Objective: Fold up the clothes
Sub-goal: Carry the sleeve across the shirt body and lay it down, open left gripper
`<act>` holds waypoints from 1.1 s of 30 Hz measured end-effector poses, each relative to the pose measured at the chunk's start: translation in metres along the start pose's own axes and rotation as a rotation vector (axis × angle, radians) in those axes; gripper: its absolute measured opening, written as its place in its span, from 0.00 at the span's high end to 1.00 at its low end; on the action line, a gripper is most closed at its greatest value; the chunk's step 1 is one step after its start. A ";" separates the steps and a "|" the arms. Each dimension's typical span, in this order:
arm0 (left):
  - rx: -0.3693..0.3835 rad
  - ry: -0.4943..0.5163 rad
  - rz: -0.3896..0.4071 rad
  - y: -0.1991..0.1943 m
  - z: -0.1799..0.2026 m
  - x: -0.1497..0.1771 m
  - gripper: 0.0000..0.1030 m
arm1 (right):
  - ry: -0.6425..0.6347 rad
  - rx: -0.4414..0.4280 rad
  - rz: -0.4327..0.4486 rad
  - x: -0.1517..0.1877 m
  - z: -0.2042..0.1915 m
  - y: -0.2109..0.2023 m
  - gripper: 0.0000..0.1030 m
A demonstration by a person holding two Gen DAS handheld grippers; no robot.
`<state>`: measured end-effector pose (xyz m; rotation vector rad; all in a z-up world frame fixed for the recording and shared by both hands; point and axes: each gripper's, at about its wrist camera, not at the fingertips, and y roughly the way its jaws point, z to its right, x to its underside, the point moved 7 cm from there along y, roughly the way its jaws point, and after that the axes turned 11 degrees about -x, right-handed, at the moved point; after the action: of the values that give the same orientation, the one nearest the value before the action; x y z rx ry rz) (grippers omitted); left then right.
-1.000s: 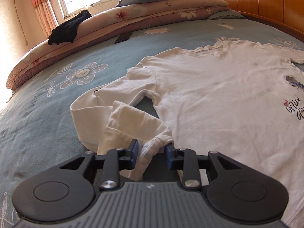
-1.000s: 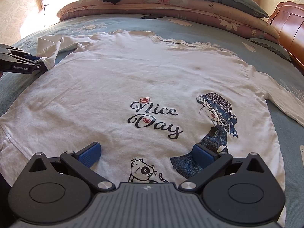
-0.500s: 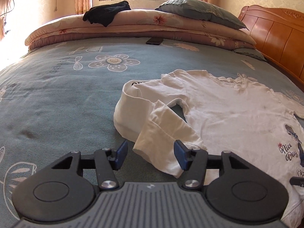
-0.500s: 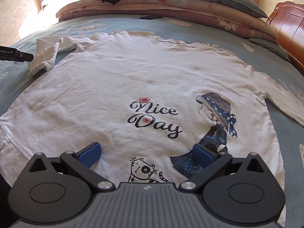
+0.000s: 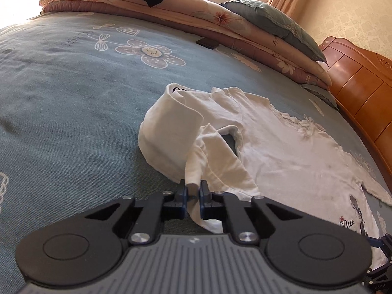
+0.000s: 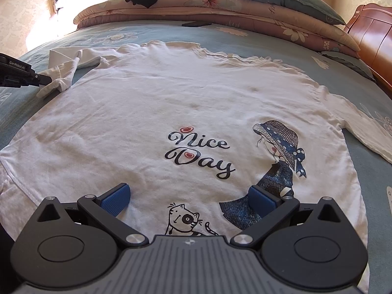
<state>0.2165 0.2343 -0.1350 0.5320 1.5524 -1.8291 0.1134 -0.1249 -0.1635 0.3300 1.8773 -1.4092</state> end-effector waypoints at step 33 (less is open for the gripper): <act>-0.662 -0.127 0.223 -0.050 -0.192 -0.146 0.96 | -0.149 0.058 -0.044 -0.023 -0.018 0.001 0.00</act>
<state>0.2600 0.4571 -0.0405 0.2524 1.7996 -1.0680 0.1225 -0.1025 -0.1461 0.2077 1.7351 -1.4785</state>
